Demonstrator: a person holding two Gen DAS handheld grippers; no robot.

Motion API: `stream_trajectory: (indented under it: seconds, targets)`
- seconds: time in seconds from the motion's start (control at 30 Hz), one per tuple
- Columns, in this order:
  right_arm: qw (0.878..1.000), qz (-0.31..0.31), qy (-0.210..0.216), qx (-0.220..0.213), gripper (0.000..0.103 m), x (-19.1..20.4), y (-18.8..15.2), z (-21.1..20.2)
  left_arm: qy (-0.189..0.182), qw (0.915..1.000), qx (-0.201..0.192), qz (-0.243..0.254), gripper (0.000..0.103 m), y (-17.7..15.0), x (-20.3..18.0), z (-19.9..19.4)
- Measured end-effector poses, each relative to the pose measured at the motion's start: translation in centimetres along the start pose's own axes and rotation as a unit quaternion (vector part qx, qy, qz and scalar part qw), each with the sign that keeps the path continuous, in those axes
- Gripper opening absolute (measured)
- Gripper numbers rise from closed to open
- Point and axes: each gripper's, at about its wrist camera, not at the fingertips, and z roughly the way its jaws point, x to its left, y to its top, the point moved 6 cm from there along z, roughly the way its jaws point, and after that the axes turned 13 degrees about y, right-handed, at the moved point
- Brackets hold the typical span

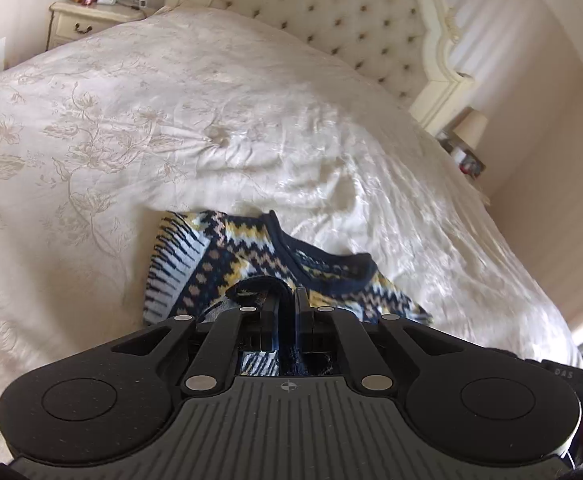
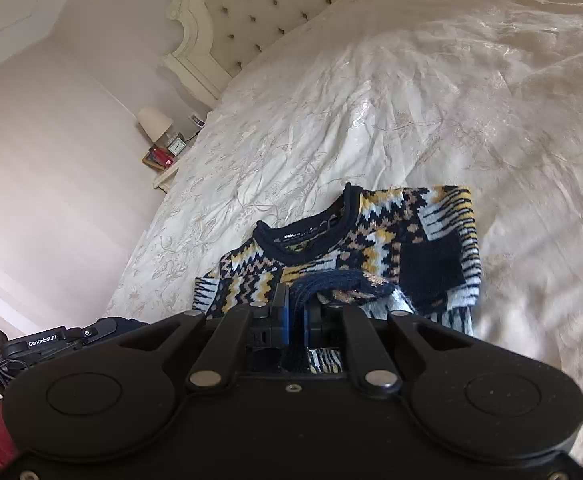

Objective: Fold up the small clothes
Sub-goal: 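Lift the hem with both grippers and carry it toward the collar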

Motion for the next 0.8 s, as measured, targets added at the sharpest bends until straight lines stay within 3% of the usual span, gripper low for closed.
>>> stream_trajectory:
  seconds: [0.43, 0.8]
  targets:
    - [0.998, 0.041, -0.034, 0.043, 0.014, -6.8, 3.9, 9.2, 0.058, 0.9972, 0.046, 0.016, 0.006, 3.0, 0.2, 10.2]
    - [0.993, 0.077, -0.064, 0.058, 0.022, -11.1, 4.7, 13.4, 0.080, 0.9922, 0.091, 0.030, 0.013, 3.8, 0.5, 15.7]
